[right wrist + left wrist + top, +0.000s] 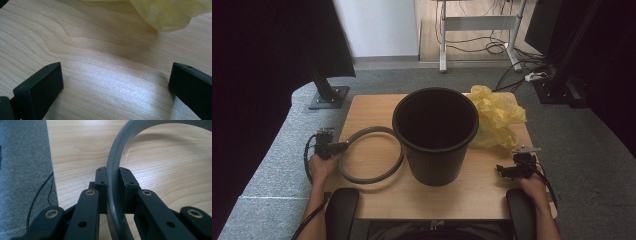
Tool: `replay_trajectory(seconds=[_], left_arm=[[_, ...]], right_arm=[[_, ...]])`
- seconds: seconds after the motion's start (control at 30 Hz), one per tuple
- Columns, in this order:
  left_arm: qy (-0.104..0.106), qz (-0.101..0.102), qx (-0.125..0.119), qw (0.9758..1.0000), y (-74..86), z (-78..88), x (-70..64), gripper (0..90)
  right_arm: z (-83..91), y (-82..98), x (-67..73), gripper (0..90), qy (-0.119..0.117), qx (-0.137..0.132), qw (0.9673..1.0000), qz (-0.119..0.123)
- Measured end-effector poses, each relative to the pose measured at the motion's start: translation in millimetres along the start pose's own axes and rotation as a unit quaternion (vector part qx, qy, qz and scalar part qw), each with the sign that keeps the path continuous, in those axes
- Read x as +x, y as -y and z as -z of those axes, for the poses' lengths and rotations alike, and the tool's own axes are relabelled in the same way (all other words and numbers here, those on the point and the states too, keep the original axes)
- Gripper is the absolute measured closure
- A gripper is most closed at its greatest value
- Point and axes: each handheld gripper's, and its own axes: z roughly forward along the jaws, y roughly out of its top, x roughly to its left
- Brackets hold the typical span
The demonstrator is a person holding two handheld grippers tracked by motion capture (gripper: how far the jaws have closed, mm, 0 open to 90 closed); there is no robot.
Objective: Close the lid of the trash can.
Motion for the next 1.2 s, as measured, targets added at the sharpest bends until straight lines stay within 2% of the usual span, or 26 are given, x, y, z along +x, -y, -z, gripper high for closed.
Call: replay_trajectory(seconds=[0.13,1.2], left_arm=[[0.002,-0.005,0.002,1.0,-6.4,7.5,-1.9,78.7],[0.013,0.002,0.006,0.9999,-59.4,69.5,-2.8,78.6]], right_arm=[[0.0,0.0,0.0,0.0,0.0,0.0,1.0,0.0],[0.0,0.0,0.0,0.0,0.0,0.0,1.0,0.0]])
